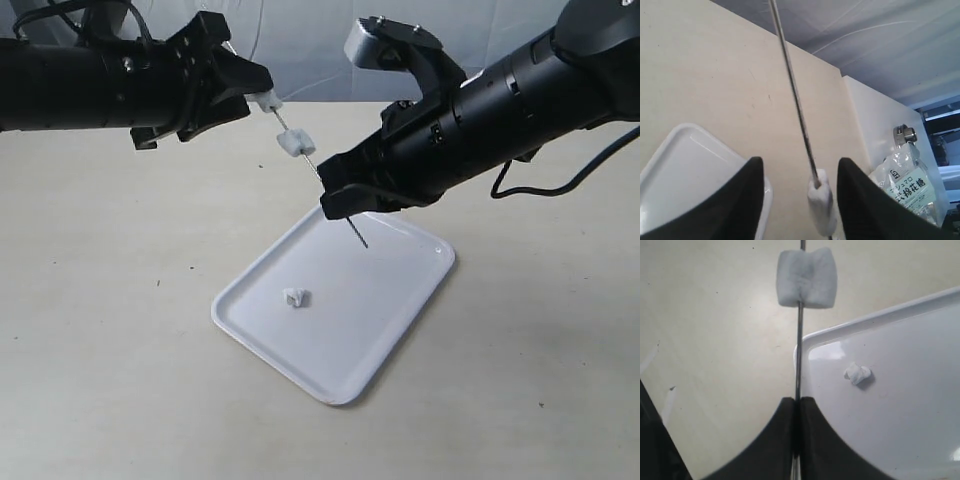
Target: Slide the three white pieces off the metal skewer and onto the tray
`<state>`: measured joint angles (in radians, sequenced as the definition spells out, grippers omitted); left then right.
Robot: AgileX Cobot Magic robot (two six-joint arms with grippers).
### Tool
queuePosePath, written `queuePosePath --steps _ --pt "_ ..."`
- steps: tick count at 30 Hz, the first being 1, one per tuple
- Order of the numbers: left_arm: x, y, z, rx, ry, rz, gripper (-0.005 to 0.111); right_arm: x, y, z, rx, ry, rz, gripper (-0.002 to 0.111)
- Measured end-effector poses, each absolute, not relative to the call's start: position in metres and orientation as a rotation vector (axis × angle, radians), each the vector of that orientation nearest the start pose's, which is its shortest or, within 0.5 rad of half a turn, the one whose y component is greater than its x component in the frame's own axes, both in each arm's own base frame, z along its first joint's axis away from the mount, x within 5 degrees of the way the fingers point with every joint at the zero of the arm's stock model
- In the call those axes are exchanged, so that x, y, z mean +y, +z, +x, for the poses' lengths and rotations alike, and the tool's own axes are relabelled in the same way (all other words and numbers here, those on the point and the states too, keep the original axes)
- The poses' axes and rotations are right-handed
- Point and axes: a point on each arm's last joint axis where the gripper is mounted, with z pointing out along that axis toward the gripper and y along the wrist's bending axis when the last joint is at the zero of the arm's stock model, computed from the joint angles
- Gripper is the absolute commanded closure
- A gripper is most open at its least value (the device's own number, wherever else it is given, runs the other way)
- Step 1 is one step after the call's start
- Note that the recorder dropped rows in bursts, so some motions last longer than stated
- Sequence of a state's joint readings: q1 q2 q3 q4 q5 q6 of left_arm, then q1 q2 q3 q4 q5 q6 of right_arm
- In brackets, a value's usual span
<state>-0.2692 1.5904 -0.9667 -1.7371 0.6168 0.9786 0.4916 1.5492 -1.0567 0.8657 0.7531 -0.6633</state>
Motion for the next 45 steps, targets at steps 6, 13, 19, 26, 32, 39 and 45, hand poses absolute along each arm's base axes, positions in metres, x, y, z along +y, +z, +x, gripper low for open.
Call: queuePosePath --steps 6,13,19,26,32,39,45 --pt "-0.142 0.266 0.312 2.147 -1.305 -0.153 0.073 0.191 0.264 0.257 2.435 0.907 -0.782 0.109" --pt "-0.143 0.267 0.31 2.148 -1.339 -0.153 0.093 0.191 0.264 0.257 2.436 0.908 -0.78 0.109" --pt "-0.144 0.268 0.309 2.148 -1.367 -0.152 0.107 0.191 0.264 0.256 2.439 0.909 -0.78 0.109" --pt "-0.127 0.275 0.32 2.113 -1.324 -0.17 0.107 0.19 0.264 0.253 2.48 0.897 -0.825 0.109" --pt "-0.119 0.276 0.327 2.1 -1.241 -0.232 0.107 0.186 0.26 0.247 2.543 0.876 -0.903 0.109" --pt "-0.105 0.276 0.34 2.068 -0.991 -0.313 0.107 0.183 0.257 0.239 2.626 0.869 -0.97 0.109" --pt "-0.083 0.292 0.356 1.985 -0.69 -0.34 0.107 0.177 0.253 0.233 2.705 0.825 -1.041 0.109"
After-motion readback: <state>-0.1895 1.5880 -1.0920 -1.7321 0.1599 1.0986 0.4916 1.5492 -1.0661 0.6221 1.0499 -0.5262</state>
